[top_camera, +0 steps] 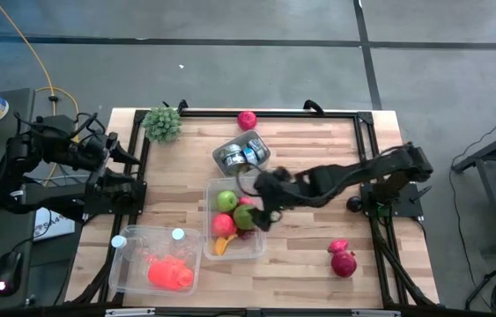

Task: Pick & Place Food Item
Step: Put the pomegranate into the right transparent bin

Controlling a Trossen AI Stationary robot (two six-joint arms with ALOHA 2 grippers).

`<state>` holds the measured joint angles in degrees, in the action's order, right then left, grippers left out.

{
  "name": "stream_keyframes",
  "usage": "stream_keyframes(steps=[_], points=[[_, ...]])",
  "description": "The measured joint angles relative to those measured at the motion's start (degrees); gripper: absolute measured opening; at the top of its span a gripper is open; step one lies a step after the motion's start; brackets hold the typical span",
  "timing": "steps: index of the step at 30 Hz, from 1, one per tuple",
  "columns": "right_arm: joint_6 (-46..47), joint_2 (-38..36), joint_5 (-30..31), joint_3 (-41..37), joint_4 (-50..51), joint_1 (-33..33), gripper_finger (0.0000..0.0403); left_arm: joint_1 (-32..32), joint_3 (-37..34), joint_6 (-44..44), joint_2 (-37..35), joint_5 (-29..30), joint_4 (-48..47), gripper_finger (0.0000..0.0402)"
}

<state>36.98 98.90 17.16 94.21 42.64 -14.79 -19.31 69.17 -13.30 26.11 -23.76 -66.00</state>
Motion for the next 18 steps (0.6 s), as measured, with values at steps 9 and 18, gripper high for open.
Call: stream_keyframes(steps=[9, 18], points=[[23.87, -3.50, 4.77, 0.04, 32.65, -5.44, 0.0398, 0.00, 0.00, -1.30, 0.06, 10.29, 0.93, 0.0281], [40.59, -3.70, -0.21, 0.00, 46.16, -13.96, 0.0398, 0.00, 0.00, -2.71, 0.20, 11.11, 4.01, 0.0281]])
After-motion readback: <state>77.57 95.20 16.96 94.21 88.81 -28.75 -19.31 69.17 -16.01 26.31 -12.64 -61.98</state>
